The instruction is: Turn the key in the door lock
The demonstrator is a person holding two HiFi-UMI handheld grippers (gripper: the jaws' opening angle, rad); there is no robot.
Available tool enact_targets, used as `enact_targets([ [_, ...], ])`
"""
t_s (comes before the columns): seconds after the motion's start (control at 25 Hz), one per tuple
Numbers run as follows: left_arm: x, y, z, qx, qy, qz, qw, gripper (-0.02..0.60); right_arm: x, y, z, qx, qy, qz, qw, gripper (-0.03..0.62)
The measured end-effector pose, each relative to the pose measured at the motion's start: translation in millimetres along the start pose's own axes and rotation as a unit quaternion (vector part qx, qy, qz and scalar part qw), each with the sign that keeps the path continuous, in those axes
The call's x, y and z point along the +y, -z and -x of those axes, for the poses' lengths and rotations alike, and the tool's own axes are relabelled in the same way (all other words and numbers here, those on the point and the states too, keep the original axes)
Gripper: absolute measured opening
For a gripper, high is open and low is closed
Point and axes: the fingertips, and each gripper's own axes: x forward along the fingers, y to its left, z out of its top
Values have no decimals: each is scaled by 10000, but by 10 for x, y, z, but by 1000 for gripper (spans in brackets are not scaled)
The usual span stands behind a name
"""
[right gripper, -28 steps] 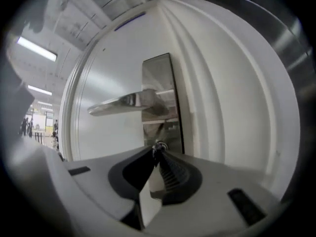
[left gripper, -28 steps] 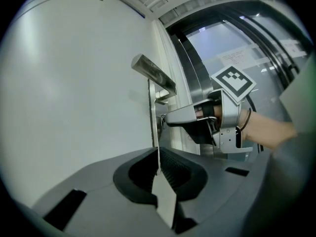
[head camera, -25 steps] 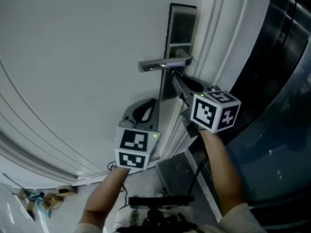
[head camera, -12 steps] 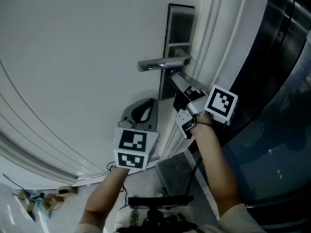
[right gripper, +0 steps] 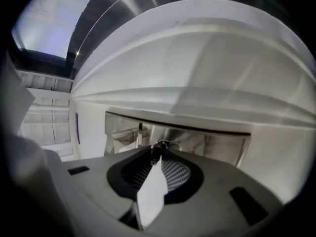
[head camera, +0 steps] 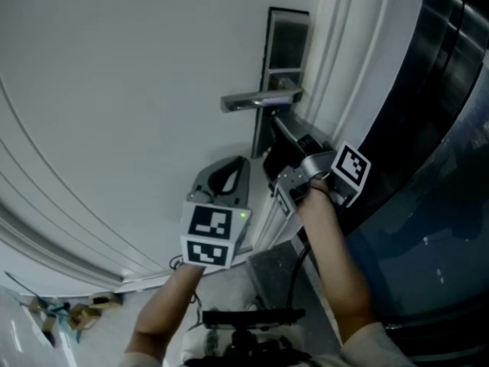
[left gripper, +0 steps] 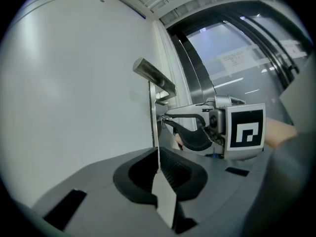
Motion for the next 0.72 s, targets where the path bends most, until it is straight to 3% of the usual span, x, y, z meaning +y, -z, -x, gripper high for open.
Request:
enact_targets([
  [0.12,4,14,13,16,-16,-7,10000,26,18,13,7,118,107,312,9994,64],
  [0.28,20,36,-7,42,-24,-2,10000,26,73,-23,55,249,265,1391,9896,120],
  [0.36,23,36,-26,40,-19,-1,10000,26,103,-63,84,317,347,2074,9771,120],
  [0.44,12,37,-30,41,-7,-2,10000,26,160,-76,130,390,536,3031,9506,132],
  [0.48,3,38,-32,44,4,-6,10000,26,192,-76,158,427,700,3683,9261,140],
  [0.52,-7,38,-35,45,17,-7,10000,26,234,-63,175,483,846,4443,8905,144],
  [0.56,-17,38,-41,45,30,-5,10000,26,289,-34,177,559,940,5243,8445,144],
  [0.64,-35,37,-56,42,53,-3,10000,26,375,59,162,737,1039,6590,7413,144],
  [0.72,-47,34,-71,35,71,-4,10000,26,374,159,145,957,1101,7427,6535,149],
])
